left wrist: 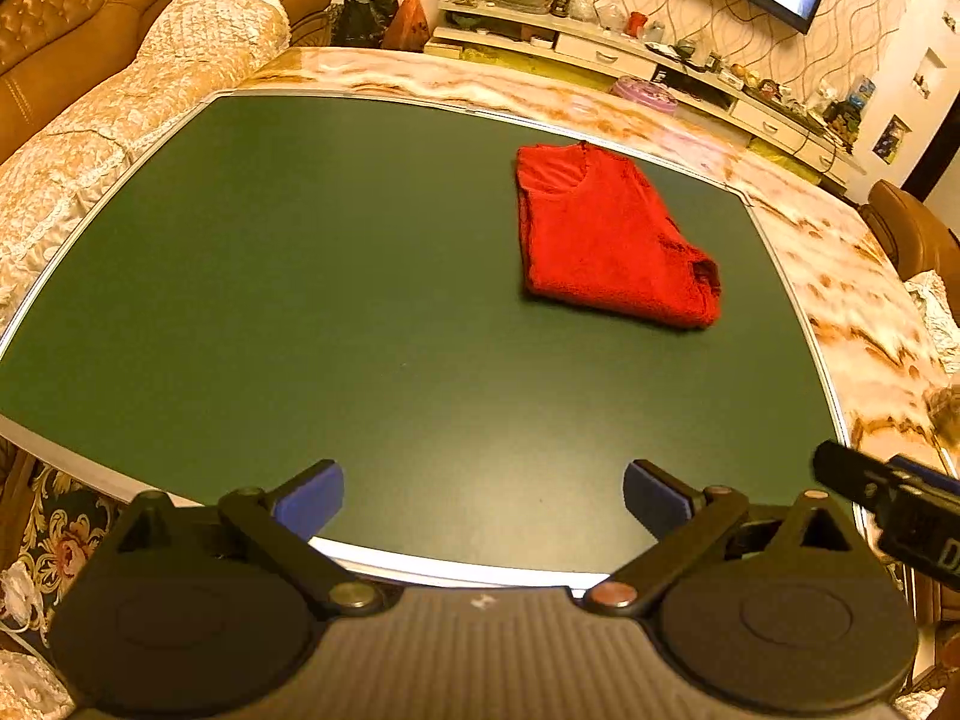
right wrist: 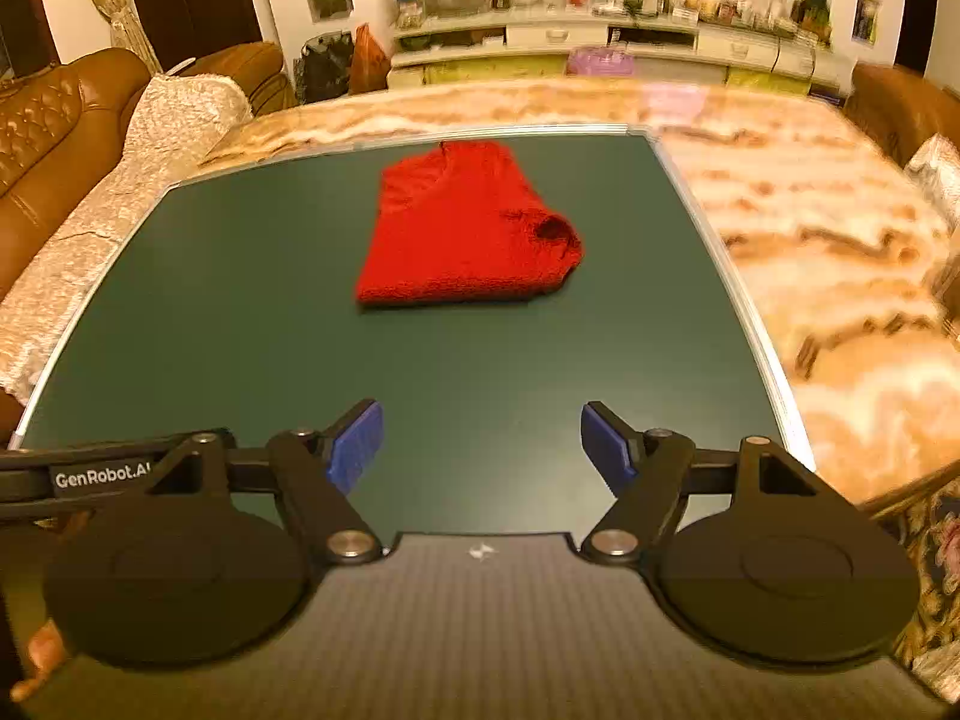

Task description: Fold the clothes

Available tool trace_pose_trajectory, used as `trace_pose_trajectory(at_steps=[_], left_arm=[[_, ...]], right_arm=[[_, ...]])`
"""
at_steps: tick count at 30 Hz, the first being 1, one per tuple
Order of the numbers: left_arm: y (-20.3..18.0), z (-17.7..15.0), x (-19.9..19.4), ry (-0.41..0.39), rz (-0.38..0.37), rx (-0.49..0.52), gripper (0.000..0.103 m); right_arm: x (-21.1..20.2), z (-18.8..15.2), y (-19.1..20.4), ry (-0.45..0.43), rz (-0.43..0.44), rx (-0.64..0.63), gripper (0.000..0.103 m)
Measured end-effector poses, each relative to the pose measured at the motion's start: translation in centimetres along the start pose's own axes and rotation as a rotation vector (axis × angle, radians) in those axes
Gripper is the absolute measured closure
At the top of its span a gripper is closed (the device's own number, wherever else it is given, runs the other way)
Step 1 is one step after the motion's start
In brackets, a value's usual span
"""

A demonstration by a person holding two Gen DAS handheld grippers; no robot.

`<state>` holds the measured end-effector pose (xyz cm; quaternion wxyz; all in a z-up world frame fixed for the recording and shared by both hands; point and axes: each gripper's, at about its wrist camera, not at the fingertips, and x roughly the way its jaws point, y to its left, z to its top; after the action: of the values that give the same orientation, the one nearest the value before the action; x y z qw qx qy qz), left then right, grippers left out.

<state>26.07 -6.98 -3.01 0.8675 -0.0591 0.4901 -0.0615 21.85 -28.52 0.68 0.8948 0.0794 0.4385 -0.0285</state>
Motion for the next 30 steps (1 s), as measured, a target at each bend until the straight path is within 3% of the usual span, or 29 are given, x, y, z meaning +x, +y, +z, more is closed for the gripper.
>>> trace_pose_trajectory(at_steps=[23, 30], left_arm=[[-0.3, -0.4, -2.9, -0.067, 0.105, 0.044, 0.000], [-0.4, -0.2, -2.9, -0.050, 0.089, 0.053, 0.000]], right_arm=[[-1.2, -0.9, 0.0, -0.013, 0.028, 0.007, 0.022], [-1.4, -0.9, -0.1, -0.014, 0.033, 0.009, 0.022]])
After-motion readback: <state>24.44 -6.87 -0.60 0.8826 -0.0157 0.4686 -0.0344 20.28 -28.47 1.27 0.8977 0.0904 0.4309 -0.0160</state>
